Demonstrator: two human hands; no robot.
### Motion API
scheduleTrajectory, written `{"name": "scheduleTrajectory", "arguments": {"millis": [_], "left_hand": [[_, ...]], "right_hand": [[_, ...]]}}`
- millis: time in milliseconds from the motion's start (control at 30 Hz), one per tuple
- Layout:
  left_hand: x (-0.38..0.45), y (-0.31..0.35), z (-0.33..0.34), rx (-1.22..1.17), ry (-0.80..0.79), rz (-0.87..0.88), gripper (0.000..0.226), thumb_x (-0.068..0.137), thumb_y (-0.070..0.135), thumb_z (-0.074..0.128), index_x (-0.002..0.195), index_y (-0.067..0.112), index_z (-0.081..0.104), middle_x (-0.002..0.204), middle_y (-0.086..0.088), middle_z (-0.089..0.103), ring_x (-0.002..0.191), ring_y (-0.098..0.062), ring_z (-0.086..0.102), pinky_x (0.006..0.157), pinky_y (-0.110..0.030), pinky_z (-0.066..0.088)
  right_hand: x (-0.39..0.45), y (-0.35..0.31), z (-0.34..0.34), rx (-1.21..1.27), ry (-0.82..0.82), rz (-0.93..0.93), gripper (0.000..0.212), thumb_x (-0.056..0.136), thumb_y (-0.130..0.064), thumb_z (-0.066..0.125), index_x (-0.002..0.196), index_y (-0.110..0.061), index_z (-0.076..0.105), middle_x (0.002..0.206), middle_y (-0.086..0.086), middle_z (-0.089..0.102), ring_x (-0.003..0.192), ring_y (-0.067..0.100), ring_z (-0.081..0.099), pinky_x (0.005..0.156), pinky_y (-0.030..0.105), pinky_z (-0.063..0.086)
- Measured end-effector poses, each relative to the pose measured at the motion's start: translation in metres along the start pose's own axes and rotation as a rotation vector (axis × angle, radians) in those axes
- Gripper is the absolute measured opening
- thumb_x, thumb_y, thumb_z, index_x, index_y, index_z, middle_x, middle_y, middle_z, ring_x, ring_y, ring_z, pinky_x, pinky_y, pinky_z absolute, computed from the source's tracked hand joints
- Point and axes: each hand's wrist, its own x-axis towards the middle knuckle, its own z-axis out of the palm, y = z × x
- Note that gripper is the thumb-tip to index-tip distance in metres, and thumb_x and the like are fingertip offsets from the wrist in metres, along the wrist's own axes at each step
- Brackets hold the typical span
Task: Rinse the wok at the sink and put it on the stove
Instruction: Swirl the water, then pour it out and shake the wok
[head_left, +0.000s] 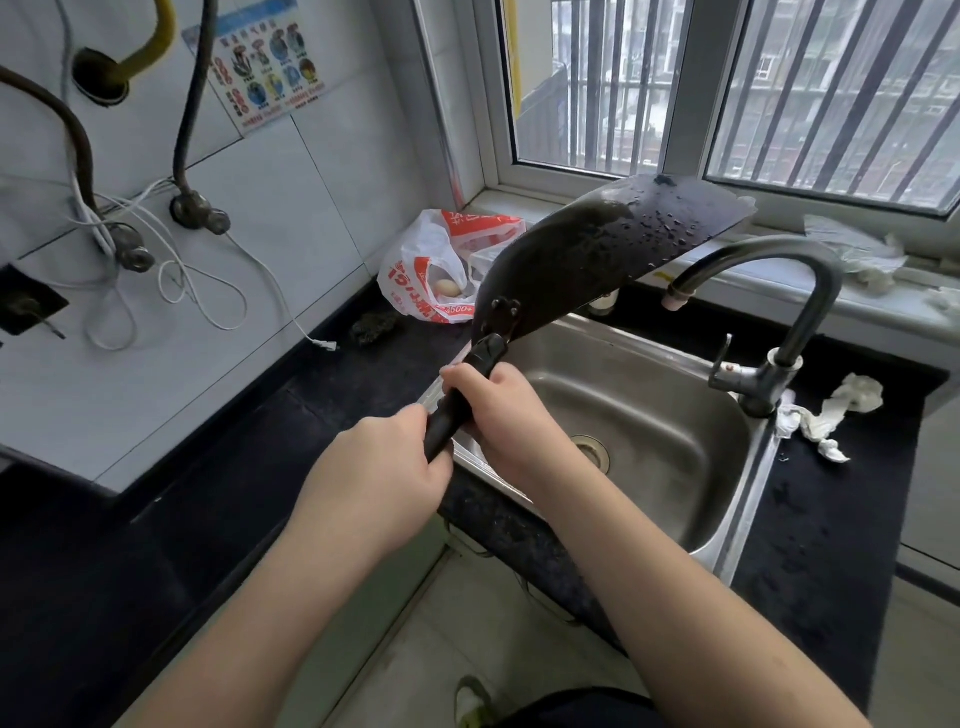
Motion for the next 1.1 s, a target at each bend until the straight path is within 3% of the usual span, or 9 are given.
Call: {"name": "scheduleTrajectory", "arguments": {"millis": [233,367,533,667,900,1000,1100], "left_hand": [[0.008,-0.008,-0.021,0.081,0.068,0.049,0.026,0.091,0.044,0.052,0.079,0.021,0.05,0.061,0.001,0.054,0.057,-0.02,0.053,0.046,-0.03,0.03],[0.012,-0.008,-0.037,0.257,0.163,0.096,0.024,0.091,0.043,0.05,0.085,0.02,0.05,0.065,0.002,0.05,0.065,-0.028,0.05,0.053,-0.032,0.032],[0.022,-0.002,-0.055,0.597,0.256,0.199,0.022,0.1,0.035,0.042,0.102,0.014,0.05,0.095,-0.008,0.066,0.087,-0.036,0.064,0.06,-0.033,0.034],[0.027,-0.003,-0.07,0.701,0.297,0.262,0.03,0.102,0.035,0.04,0.109,0.009,0.053,0.096,-0.011,0.067,0.086,-0.037,0.065,0.059,-0.036,0.037],[0.03,0.0,-0.091,0.695,0.284,0.265,0.033,0.101,0.04,0.042,0.111,0.01,0.053,0.1,-0.014,0.065,0.093,-0.039,0.064,0.063,-0.035,0.036],[0.026,-0.004,-0.089,0.583,0.281,0.253,0.033,0.099,0.043,0.044,0.11,0.013,0.054,0.085,-0.009,0.058,0.09,-0.036,0.063,0.061,-0.033,0.036],[0.022,-0.009,-0.081,0.399,0.26,0.191,0.031,0.096,0.045,0.047,0.1,0.015,0.055,0.071,-0.001,0.04,0.081,-0.034,0.057,0.06,-0.032,0.035]], "right_hand": [[0.006,-0.016,0.018,0.01,-0.029,-0.052,0.018,0.081,-0.024,0.06,0.067,-0.015,0.052,0.08,0.009,0.045,0.078,0.025,0.041,0.075,0.04,0.036],[0.012,-0.028,0.026,0.093,-0.032,-0.039,0.022,0.092,-0.012,0.056,0.071,-0.011,0.053,0.067,0.009,0.046,0.066,0.02,0.049,0.07,0.036,0.042],[0.019,-0.047,0.035,0.178,-0.028,-0.002,0.023,0.094,-0.01,0.056,0.071,-0.007,0.056,0.055,0.004,0.055,0.048,0.012,0.057,0.051,0.026,0.048],[0.026,-0.056,0.044,0.226,-0.04,0.001,0.026,0.094,-0.01,0.055,0.068,-0.006,0.055,0.056,0.006,0.052,0.051,0.016,0.052,0.056,0.03,0.045],[0.034,-0.062,0.054,0.26,-0.047,-0.003,0.013,0.093,-0.012,0.058,0.083,-0.005,0.055,0.074,0.011,0.054,0.071,0.022,0.054,0.063,0.033,0.047],[0.032,-0.063,0.05,0.208,-0.078,-0.027,0.016,0.094,-0.015,0.059,0.082,-0.005,0.057,0.072,0.008,0.057,0.072,0.019,0.057,0.069,0.032,0.048],[0.029,-0.063,0.046,0.131,-0.119,-0.047,0.024,0.095,-0.015,0.06,0.072,-0.007,0.057,0.064,0.004,0.056,0.063,0.015,0.058,0.062,0.028,0.049]]}}
